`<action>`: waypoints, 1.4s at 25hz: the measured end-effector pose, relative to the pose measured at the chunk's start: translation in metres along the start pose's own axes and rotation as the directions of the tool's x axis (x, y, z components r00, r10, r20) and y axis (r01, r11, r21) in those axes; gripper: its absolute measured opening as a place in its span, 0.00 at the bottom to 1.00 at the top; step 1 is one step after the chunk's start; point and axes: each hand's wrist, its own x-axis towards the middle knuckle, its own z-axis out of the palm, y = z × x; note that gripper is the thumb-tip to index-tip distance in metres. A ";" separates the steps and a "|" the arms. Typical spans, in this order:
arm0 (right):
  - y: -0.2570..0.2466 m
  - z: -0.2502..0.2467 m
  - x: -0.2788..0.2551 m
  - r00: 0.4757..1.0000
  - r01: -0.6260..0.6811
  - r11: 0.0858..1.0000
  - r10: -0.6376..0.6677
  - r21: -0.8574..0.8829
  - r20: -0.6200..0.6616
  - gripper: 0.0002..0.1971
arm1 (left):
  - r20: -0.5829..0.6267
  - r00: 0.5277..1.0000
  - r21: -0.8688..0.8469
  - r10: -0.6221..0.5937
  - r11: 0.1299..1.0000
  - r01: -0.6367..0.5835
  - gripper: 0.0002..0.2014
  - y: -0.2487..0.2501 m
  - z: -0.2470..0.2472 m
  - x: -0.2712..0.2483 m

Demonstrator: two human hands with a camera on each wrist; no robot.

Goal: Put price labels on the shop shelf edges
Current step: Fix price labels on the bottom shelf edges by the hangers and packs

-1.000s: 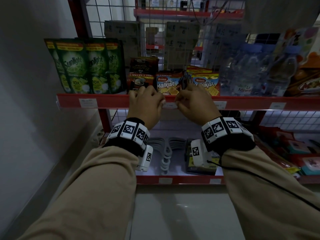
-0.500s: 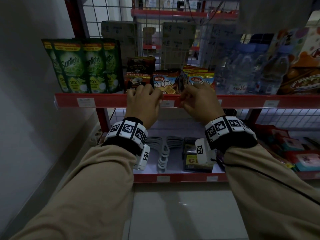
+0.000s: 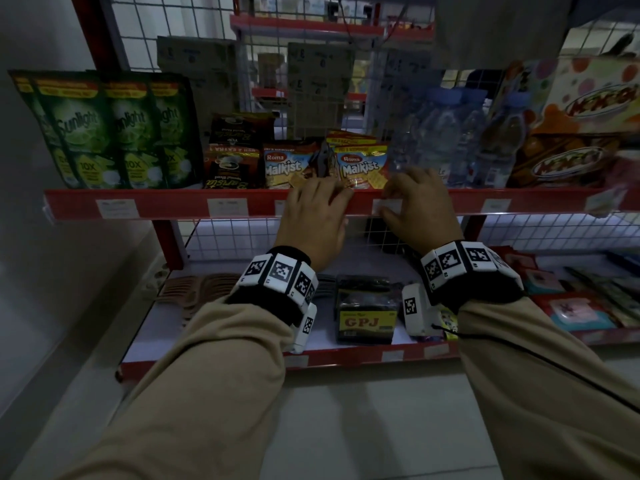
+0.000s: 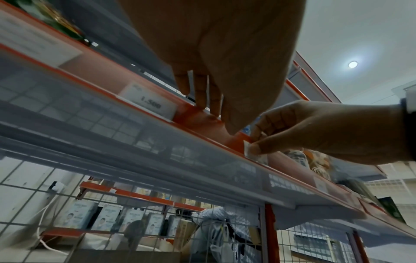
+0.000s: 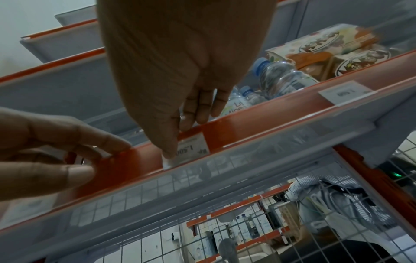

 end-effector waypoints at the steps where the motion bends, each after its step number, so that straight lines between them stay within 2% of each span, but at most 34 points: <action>1: 0.003 0.000 -0.001 1.000 0.006 1.000 -0.006 0.018 -0.009 0.13 | -0.006 1.000 -0.009 0.004 1.000 -0.004 0.23 0.006 0.003 0.002; 8: 0.012 0.002 -0.003 0.994 0.087 0.994 -0.083 0.059 -0.069 0.12 | -0.084 0.996 -0.085 -0.026 0.996 0.019 0.20 0.017 0.012 0.009; 13: 0.010 0.003 0.000 0.994 0.109 0.994 -0.109 -0.013 0.001 0.11 | -0.066 0.996 -0.103 -0.055 0.994 0.048 0.20 0.021 0.015 0.012; 20: 0.011 -0.002 0.004 0.991 0.114 0.993 -0.113 -0.017 0.065 0.09 | -0.062 0.996 -0.102 -0.063 0.993 0.057 0.18 0.023 0.014 0.012; 22: 0.010 -0.002 0.006 0.995 0.067 0.994 -0.073 0.080 0.071 0.07 | -0.052 0.997 -0.111 -0.064 0.992 0.057 0.17 0.023 0.013 0.012; 24: 0.010 -0.006 0.009 0.999 -0.035 0.941 0.026 0.337 0.030 0.03 | -0.056 0.996 -0.150 -0.070 0.987 0.061 0.14 0.022 0.012 0.013; 26: 0.007 -0.011 0.011 0.990 -0.096 0.823 0.136 0.560 -0.031 0.05 | -0.066 0.994 -0.210 -0.086 0.975 0.071 0.13 0.021 0.010 0.014; 28: 0.004 -0.014 0.011 0.972 -0.131 0.698 0.230 0.704 -0.047 0.06 | -0.063 0.991 -0.272 -0.115 0.958 0.094 0.15 0.020 0.010 0.015; 31: 0.000 -0.015 0.009 0.967 -0.169 0.581 0.253 0.796 0.021 0.13 | -0.072 0.983 -0.359 -0.168 0.924 0.131 0.19 0.021 0.009 0.018; 33: -0.003 -0.013 0.007 0.972 -0.186 0.550 0.225 0.814 0.070 0.16 | -0.089 0.977 -0.396 -0.194 0.907 0.144 0.17 0.022 0.010 0.020; 35: -0.005 -0.011 0.005 0.978 -0.180 0.558 0.190 0.810 0.086 0.14 | -0.091 0.974 -0.386 -0.209 0.909 0.159 0.13 0.023 0.011 0.021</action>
